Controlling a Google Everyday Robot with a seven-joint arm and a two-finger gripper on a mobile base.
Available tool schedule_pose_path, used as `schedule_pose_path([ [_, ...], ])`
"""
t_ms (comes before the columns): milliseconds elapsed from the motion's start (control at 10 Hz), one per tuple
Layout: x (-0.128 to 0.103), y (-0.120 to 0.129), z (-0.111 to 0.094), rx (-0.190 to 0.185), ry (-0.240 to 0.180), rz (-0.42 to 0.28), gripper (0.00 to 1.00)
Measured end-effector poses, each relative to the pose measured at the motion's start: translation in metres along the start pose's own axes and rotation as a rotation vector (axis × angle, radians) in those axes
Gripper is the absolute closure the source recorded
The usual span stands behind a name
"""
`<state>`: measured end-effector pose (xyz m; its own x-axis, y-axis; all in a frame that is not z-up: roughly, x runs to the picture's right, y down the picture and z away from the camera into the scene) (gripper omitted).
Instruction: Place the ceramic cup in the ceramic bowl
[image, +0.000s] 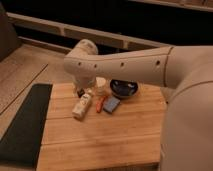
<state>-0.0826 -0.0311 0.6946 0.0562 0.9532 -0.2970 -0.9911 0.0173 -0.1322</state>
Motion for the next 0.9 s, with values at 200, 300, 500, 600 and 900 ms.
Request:
schedule_pose_path([
  [200,-0.037,-0.026,-0.029,-0.062,-0.138,0.042,0.35],
  [300,-0.048,-0.033,-0.041,-0.085,-0.184,0.054,0.35],
  [500,-0.051,-0.035,-0.044,-0.09,-0.196,0.055,0.35],
  [600,-0.051,-0.035,-0.042,-0.086,-0.194,0.054,0.35],
  [900,-0.113,-0.086,-0.042,0.009,-0.271,0.111,0.35],
])
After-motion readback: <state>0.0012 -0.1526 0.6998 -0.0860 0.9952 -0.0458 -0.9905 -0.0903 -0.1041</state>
